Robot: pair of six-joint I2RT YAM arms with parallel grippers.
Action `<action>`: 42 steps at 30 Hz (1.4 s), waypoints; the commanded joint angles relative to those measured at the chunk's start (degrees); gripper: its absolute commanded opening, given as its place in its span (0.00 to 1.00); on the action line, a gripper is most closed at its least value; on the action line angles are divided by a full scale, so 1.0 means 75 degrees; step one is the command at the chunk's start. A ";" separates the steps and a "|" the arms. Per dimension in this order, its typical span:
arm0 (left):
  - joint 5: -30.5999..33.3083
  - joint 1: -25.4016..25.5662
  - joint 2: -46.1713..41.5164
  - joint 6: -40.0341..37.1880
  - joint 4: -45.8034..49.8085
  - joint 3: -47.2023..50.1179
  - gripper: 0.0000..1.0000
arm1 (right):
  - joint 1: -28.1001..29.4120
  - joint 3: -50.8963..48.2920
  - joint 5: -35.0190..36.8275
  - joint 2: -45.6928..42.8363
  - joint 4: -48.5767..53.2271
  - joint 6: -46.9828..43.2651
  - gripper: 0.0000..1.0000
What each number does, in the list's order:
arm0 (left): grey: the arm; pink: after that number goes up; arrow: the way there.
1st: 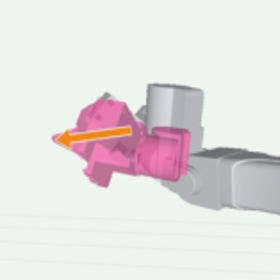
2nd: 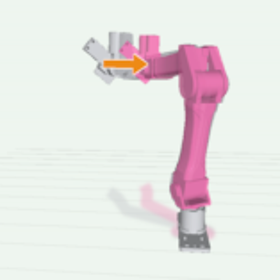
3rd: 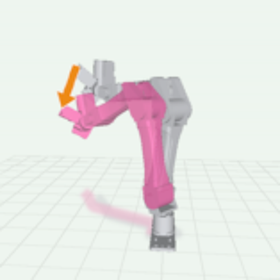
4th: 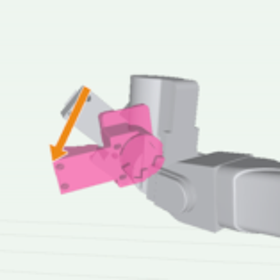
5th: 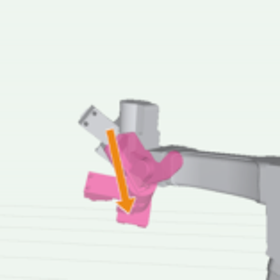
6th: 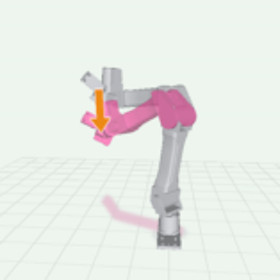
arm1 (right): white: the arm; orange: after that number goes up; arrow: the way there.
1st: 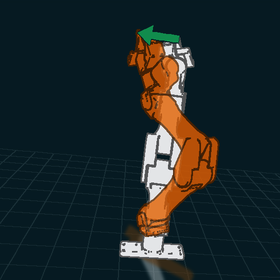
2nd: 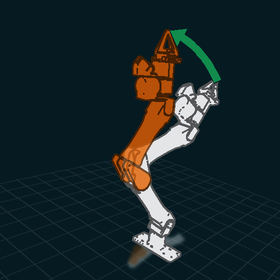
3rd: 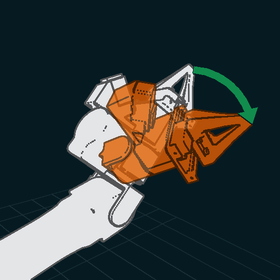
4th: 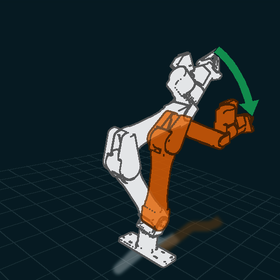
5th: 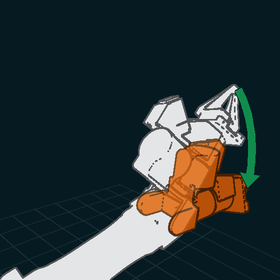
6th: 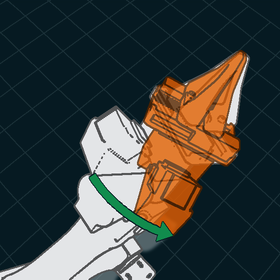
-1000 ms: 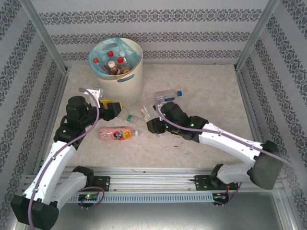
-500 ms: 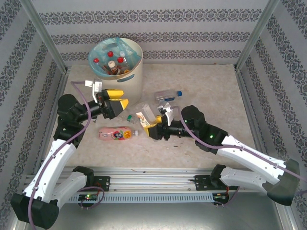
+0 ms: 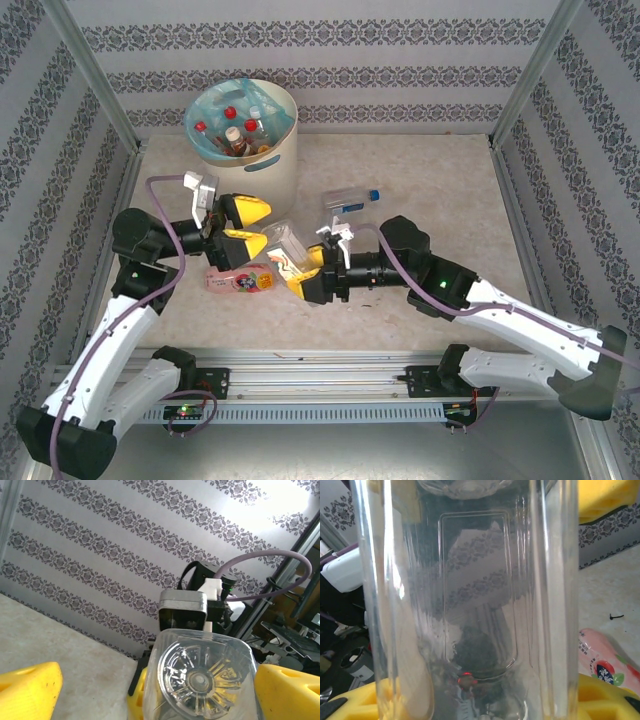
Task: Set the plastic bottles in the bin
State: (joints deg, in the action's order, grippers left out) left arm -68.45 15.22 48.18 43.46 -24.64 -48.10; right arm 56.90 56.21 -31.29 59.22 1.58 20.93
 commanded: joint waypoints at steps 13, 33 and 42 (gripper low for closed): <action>-0.0723 0.0823 -0.0350 -0.0994 0.1066 -0.0063 0.91 | 0.0367 0.0616 -0.0237 0.0518 -0.0241 -0.0118 0.33; 0.3996 0.0823 -0.0907 -0.3518 0.3092 -0.1517 0.35 | 0.0452 -0.0017 0.3602 -0.0416 0.0682 -0.0237 0.98; 0.8844 0.0808 0.0732 -0.5242 0.4822 -0.4146 0.34 | 0.0371 -0.0895 0.5950 -0.1817 0.0715 -0.0216 0.98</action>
State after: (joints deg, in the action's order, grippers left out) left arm -21.67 21.06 48.64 11.60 4.32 -74.06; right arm 59.77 51.40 5.06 48.16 6.90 19.51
